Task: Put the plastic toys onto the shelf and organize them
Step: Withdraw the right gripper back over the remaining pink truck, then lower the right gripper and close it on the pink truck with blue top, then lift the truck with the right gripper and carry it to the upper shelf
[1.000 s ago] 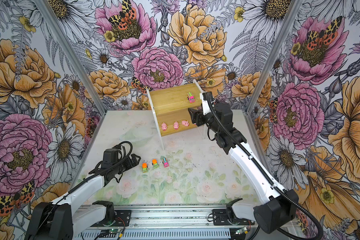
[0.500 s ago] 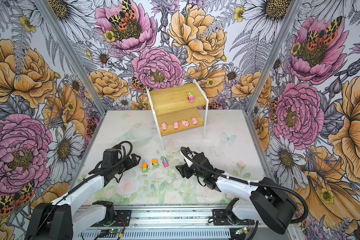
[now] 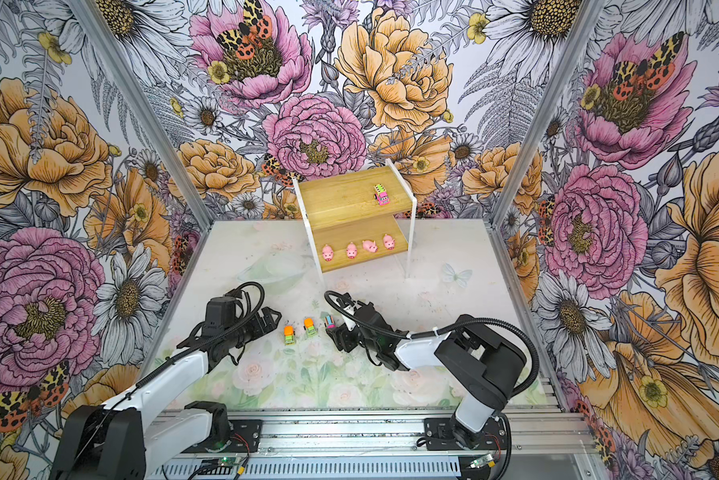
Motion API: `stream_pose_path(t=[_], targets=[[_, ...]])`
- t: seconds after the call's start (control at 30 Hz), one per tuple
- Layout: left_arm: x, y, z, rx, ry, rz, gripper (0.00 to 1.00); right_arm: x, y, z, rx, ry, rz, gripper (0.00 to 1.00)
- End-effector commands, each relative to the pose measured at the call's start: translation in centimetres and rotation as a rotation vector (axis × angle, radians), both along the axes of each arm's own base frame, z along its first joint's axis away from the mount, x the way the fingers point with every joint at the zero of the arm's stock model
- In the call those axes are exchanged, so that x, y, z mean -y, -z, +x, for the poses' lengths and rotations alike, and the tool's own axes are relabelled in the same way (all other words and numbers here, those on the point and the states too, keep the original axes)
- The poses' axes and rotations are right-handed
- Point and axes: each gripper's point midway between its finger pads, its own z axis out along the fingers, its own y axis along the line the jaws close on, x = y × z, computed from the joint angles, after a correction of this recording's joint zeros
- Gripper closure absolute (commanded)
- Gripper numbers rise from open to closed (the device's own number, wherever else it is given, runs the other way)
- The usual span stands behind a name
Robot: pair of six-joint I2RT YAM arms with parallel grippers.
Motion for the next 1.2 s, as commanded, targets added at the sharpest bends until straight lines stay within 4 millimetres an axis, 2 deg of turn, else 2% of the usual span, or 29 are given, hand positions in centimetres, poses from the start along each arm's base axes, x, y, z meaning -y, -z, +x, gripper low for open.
stream_pose_path(t=[0.0,0.17,0.53,0.7,0.93,1.07,1.17], targets=[[0.3,-0.5,0.4,0.024,0.024,-0.005,0.01,-1.1,0.1,1.0,0.013,0.015,0.014,0.3],[0.3,-0.5,0.4,0.023,0.024,-0.005,0.01,-1.8,1.7,1.5,-0.004,0.012,-0.012,0.31],[0.3,-0.3,0.5,0.011,0.023,-0.003,0.01,-2.7,3.1,2.8,-0.013,0.024,-0.056,0.36],[0.3,-0.3,0.4,0.011,0.022,0.0,0.01,-2.9,3.4,2.8,-0.022,0.013,-0.065,0.5],[0.3,-0.3,0.4,0.01,0.023,0.001,0.01,-3.0,3.6,2.7,-0.028,0.003,-0.069,0.6],[0.3,-0.3,0.5,0.012,0.023,0.001,0.01,-3.2,3.5,2.5,-0.032,-0.017,-0.065,0.71],[0.3,-0.3,0.5,0.012,0.023,0.001,0.01,-3.3,3.1,2.0,-0.032,-0.045,-0.055,0.75]])
